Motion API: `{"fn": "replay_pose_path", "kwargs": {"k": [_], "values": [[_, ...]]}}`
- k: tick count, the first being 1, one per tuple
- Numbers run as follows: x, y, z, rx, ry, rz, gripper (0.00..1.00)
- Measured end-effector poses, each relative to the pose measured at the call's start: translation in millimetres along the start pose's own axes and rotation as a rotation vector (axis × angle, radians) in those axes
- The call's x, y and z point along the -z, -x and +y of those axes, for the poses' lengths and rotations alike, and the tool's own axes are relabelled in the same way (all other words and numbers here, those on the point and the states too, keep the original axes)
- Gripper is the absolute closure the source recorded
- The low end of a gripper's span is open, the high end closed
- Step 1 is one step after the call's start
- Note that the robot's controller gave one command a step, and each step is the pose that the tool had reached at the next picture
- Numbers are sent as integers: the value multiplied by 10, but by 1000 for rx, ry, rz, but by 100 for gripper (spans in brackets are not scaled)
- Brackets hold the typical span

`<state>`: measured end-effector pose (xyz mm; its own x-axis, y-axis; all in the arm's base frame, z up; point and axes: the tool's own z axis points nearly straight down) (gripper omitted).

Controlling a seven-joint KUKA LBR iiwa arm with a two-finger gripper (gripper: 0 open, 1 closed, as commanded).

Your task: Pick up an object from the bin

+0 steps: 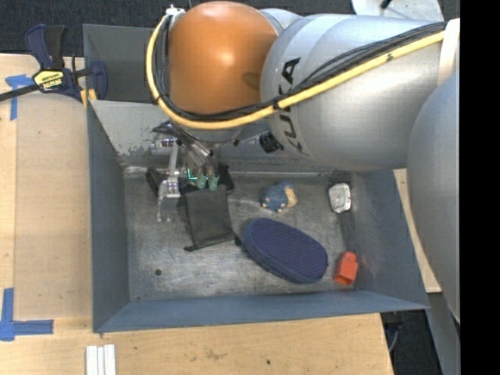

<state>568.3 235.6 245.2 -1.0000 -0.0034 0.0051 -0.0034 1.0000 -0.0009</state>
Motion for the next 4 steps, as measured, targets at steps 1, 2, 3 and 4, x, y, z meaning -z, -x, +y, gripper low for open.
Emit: {"fn": "replay_pose_path", "kwargs": {"k": [1, 2, 3, 4], "values": [[-346, 249, -1084, 22, -4, -5, 0], [-1270, 44, -1245, 146, 4, -30, 0], [-1166, -437, -1557, 24, 0, -6, 0], [-1726, -405, -1462, 275, 0, -12, 0]]}}
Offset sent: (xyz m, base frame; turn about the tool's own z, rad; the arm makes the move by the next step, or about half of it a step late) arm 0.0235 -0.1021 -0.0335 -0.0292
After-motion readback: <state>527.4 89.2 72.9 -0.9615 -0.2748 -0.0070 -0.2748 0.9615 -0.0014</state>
